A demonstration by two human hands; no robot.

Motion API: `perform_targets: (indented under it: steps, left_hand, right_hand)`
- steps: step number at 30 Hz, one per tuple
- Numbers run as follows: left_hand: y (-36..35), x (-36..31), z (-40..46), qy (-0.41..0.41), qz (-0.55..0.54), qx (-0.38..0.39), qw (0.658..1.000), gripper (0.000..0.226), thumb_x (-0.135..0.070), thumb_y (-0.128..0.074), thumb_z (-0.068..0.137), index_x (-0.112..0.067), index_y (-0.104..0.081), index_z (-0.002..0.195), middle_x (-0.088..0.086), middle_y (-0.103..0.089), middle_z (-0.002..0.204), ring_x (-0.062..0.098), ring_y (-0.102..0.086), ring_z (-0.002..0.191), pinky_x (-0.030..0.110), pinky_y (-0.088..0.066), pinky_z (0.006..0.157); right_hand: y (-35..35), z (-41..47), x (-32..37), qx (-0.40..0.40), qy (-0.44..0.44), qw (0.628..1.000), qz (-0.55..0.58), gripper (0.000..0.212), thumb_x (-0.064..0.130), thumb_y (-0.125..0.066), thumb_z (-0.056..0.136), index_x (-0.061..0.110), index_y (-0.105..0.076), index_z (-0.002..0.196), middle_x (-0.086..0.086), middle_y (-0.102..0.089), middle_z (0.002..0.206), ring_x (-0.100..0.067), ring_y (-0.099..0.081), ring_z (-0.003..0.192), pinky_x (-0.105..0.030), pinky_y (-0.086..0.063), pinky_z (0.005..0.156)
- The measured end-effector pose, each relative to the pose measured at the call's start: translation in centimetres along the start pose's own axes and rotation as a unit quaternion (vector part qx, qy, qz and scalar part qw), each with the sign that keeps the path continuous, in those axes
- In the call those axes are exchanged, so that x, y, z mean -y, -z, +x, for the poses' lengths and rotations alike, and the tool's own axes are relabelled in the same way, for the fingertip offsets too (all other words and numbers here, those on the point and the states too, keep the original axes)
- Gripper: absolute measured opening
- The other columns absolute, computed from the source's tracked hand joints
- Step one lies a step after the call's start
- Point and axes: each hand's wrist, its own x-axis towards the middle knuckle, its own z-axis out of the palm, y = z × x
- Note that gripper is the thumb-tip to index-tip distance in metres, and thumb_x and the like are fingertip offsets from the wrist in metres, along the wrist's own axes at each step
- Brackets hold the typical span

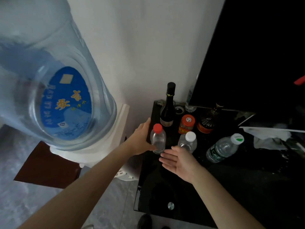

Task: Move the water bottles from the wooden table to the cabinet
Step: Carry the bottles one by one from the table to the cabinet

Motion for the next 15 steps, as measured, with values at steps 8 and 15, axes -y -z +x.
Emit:
perform_targets:
  steps: [8, 15]
  left_hand:
    - [3.1, -2.2, -9.7, 0.074, 0.115, -0.028, 0.99, 0.1, -0.037, -0.074, 0.089, -0.018, -0.009, 0.163, 0.007, -0.016, 0.168, 0.029, -0.029, 0.151, 0.041, -0.034, 0.117]
    - [5.9, -3.7, -20.3, 0.069, 0.203, -0.143, 0.966, 0.071, -0.046, -0.061, 0.094, -0.024, -0.034, 0.155, 0.002, -0.024, 0.165, 0.026, -0.025, 0.151, 0.046, -0.031, 0.119]
  right_hand:
    - [-2.6, -9.1, 2.1, -0.021, 0.106, 0.952, -0.287, 0.032, 0.025, -0.049, 0.101, 0.009, -0.06, 0.127, -0.006, -0.07, 0.115, -0.021, -0.069, 0.101, -0.031, -0.058, 0.083]
    - [-8.0, -16.3, -0.7, -0.043, 0.282, 0.731, -0.62, 0.029, 0.026, -0.041, 0.1, 0.012, -0.057, 0.081, -0.005, -0.057, 0.077, -0.015, -0.055, 0.069, -0.032, -0.042, 0.064]
